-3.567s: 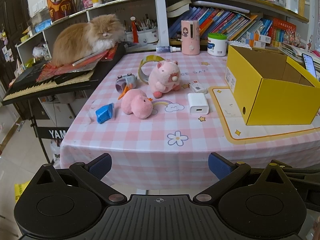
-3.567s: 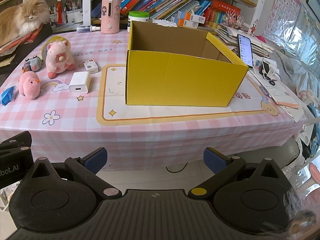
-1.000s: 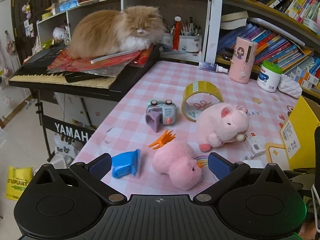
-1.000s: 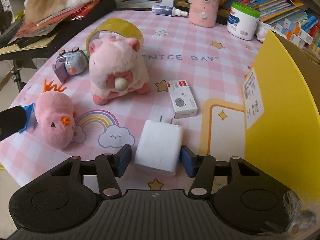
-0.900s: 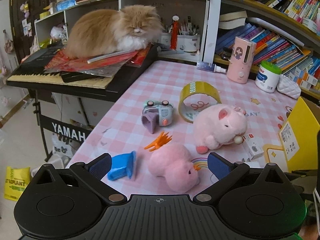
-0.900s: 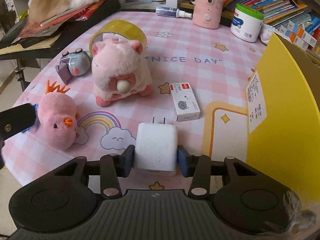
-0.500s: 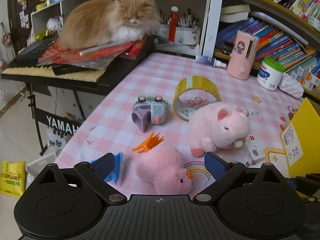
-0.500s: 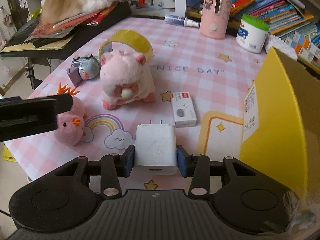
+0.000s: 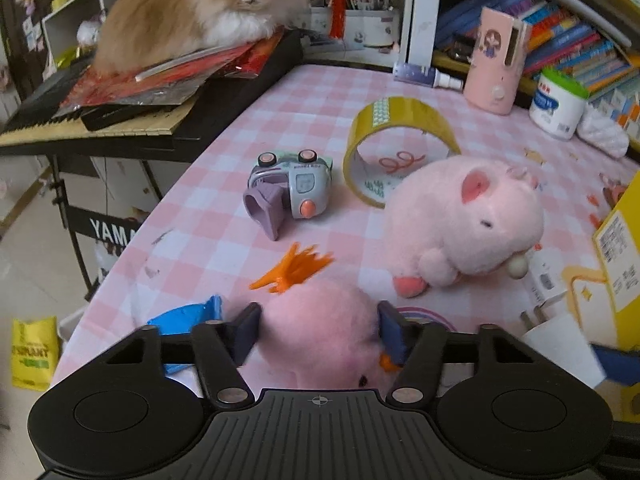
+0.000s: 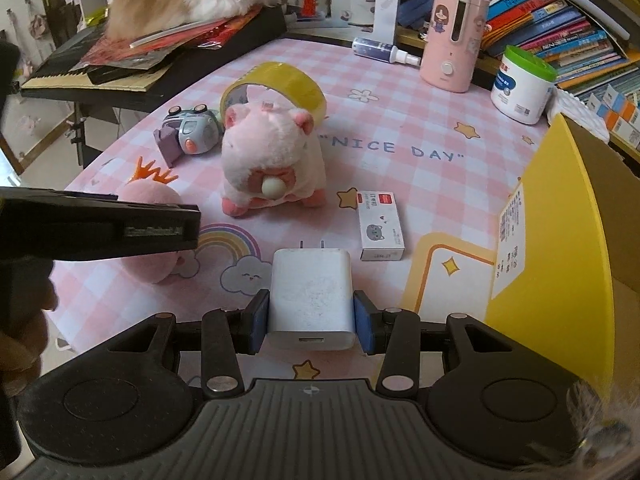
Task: Organize objects
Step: 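Close the left tool on the pink plush with orange crest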
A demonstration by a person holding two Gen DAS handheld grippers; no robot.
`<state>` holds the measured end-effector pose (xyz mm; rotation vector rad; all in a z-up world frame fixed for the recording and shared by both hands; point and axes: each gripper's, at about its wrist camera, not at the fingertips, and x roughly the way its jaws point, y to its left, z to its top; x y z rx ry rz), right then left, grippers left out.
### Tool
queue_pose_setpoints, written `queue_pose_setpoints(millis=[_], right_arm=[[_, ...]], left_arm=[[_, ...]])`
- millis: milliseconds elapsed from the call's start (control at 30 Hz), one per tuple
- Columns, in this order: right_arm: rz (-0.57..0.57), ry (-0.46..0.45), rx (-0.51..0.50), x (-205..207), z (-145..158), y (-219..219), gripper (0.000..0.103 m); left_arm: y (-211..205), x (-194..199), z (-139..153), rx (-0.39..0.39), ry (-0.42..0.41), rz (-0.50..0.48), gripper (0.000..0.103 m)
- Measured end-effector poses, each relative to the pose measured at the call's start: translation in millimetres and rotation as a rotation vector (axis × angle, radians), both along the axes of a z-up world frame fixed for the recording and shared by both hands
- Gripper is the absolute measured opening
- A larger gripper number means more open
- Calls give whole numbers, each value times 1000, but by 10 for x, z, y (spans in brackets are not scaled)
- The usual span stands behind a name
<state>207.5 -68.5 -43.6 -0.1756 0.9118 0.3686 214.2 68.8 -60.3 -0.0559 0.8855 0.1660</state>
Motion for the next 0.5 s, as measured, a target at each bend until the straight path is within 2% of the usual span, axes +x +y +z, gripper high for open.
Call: queue_pose_setpoints(millis=[67,167,367,500], right_arm=[[4,-4,-1,-10,5,-1,41],[-2,-13,2,-27,21,-19,41],[-33,-37,21,-70,100,-81,41],[-50,-51,42,-126,187,-118,41]], left_arm=[[6,2,-13,7,-8,-13,56],[65,-20,38,-38,-16,2,55],[81,-275,342,-116,-103,-26,55],[68,-474,505,-141,-143,-54,55]])
